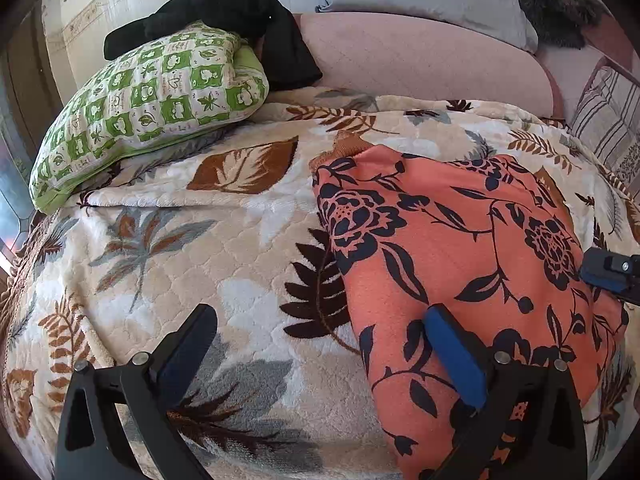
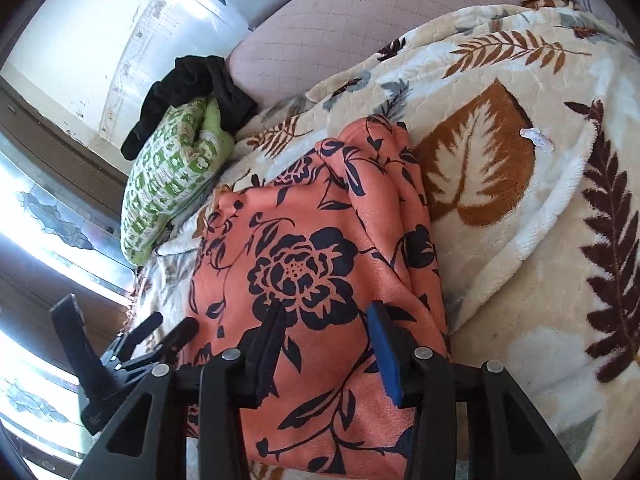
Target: Fold small clothes
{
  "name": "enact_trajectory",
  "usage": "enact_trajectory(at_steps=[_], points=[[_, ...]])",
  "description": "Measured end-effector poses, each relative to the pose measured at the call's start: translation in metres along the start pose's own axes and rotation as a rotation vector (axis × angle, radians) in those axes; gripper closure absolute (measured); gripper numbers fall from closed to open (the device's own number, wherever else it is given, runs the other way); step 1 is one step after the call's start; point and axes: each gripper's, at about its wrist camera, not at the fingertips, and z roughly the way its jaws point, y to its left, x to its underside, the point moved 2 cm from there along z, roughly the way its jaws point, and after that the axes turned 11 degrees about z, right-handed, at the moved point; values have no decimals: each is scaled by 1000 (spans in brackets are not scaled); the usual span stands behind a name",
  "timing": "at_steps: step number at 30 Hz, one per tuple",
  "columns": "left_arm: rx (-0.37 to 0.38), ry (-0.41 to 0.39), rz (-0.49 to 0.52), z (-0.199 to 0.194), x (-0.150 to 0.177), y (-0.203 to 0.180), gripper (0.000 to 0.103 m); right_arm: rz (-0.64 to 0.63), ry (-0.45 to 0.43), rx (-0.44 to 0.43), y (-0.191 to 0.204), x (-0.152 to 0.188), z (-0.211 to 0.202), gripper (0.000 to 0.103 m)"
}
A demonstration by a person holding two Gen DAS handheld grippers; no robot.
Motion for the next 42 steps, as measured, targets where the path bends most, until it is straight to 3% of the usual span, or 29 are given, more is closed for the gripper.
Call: enact_trajectory(at_steps=[3,17,19,23,25,29,35,42], points=[[6,0,-3,0,0,0,0,24,-47,-4,-7,-9,-13,38],[87,3,-22,2,-2,-5,0,125,-55,-28,-47,-34,-15,29],[133,-3,-28,1,-3,-6,0,130,-47,-33,-47,-33,-14,29],[340,11,-62,3,-3,-11,0,140,-30,-47,-52,-32,-12,28],[408,34,-79,9,-1,-14,0,156,-21,-42,-56,-33,-9,28],[437,77,-103,20,4,-17,0,180,-10,-40,-63,-34,-4,28],[586,142,-161,32,7,-24,0,199,6,-81,-65,-30,5,21],[617,123,-185,32,5,-32,0,169,77,-174,-48,-20,20,22]])
